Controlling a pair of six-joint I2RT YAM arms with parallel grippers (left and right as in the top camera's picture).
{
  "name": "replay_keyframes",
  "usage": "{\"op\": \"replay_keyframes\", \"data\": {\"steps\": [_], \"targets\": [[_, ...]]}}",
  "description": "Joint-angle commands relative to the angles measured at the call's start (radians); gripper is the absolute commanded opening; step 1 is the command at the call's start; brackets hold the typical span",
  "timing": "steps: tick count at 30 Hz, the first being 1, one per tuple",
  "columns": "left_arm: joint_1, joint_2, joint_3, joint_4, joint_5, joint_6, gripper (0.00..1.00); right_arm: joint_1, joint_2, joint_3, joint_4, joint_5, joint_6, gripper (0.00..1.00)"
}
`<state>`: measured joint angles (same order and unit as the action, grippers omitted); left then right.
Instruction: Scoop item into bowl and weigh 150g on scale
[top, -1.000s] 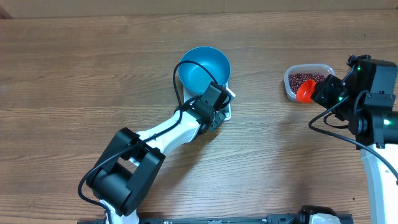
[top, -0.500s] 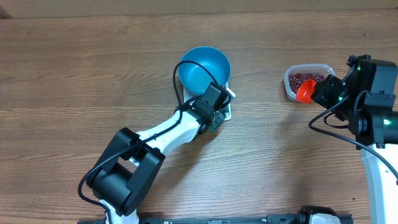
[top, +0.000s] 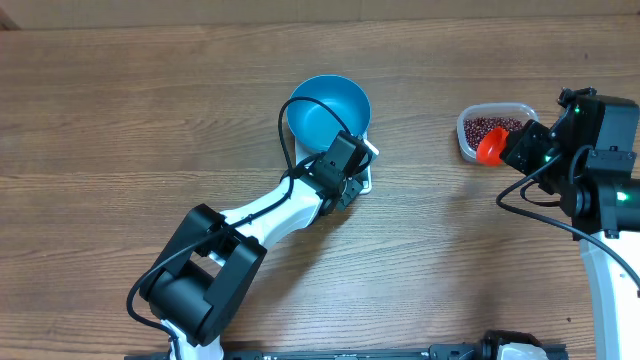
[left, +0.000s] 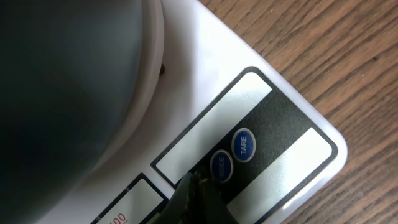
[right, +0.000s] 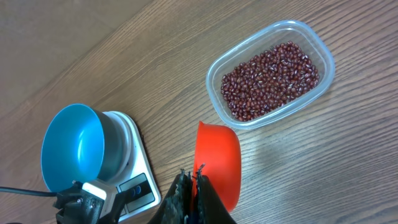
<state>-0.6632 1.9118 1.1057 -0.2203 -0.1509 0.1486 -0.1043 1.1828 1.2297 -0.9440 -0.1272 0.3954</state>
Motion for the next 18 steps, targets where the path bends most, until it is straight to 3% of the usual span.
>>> {"op": "replay_keyframes", "data": {"steps": [1, 18], "targets": [[0.003, 0.078, -0.011, -0.01, 0.02, -0.022, 0.04, -0.003, -0.001, 0.029, 0.003, -0.005, -0.004, 0.04], [-0.047, -0.029, -0.01, -0.155, 0.021, -0.105, 0.04, -0.003, -0.001, 0.029, 0.002, -0.005, -0.004, 0.04]]}}
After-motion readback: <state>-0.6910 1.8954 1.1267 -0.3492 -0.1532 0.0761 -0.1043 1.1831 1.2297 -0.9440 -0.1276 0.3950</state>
